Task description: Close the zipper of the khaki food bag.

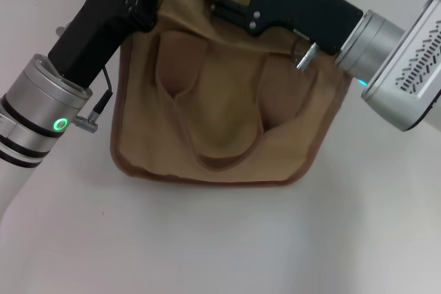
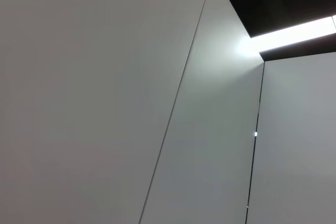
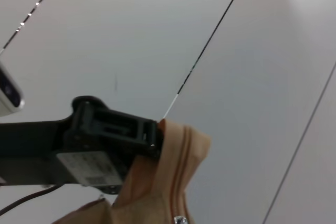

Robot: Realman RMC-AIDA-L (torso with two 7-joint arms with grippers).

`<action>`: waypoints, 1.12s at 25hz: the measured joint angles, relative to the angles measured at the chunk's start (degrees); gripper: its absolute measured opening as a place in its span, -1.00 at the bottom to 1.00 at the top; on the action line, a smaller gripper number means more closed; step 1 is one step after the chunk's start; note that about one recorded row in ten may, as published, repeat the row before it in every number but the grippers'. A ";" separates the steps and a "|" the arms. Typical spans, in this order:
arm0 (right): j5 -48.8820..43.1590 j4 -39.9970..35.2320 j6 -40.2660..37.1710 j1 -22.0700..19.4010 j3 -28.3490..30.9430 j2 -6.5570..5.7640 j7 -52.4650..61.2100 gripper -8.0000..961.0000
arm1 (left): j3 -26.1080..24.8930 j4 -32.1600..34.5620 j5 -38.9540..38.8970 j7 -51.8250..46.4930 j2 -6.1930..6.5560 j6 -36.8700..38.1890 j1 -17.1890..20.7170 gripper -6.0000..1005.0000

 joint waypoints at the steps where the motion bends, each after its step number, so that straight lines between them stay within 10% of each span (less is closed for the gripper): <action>1: 0.66 -0.11 0.00 0.03 0.29 0.00 -0.02 0.58 | 0.00 0.00 -0.06 0.00 0.00 0.00 0.00 -0.80; 28: 0.73 -0.18 -0.40 -0.15 -2.76 0.00 -3.04 0.56 | -0.64 0.00 -0.35 0.00 0.00 -0.57 0.00 -0.78</action>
